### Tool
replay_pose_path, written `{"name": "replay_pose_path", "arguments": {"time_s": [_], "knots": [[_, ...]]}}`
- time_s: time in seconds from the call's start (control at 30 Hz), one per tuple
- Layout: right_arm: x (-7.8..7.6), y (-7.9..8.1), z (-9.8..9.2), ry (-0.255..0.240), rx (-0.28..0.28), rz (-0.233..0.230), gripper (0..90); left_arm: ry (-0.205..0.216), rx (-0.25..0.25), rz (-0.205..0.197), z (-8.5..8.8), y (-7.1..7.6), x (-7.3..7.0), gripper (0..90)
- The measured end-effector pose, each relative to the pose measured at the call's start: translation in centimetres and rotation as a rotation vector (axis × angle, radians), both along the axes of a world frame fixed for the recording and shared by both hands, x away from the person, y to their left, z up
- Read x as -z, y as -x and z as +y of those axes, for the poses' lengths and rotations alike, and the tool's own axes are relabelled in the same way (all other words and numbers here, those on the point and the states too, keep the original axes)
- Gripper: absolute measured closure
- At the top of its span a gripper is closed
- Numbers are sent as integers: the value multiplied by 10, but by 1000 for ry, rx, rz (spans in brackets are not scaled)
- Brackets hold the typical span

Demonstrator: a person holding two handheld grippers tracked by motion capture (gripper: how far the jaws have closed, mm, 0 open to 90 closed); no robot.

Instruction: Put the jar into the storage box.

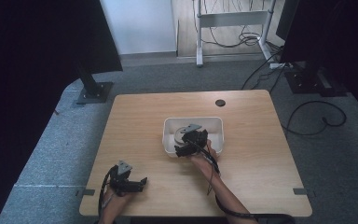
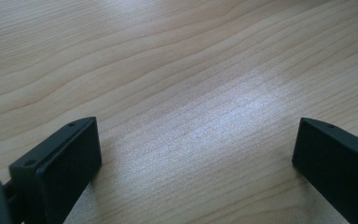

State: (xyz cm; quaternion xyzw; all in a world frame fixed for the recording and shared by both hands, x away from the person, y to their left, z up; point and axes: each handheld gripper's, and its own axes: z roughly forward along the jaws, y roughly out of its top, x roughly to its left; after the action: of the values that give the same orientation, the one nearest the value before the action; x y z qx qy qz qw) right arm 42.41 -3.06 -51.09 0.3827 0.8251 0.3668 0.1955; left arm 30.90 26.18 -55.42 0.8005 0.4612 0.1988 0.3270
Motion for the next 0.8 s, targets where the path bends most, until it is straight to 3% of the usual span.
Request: {"name": "replay_pose_path", "arguments": {"time_s": [0.47,0.8], "knots": [[-13,10,-10,3,-34,-26,38,0,0,0,0,0,0,8],[-15,15,-19,-21,-60,-6,36,0,0,0,0,0,0,8]]}}
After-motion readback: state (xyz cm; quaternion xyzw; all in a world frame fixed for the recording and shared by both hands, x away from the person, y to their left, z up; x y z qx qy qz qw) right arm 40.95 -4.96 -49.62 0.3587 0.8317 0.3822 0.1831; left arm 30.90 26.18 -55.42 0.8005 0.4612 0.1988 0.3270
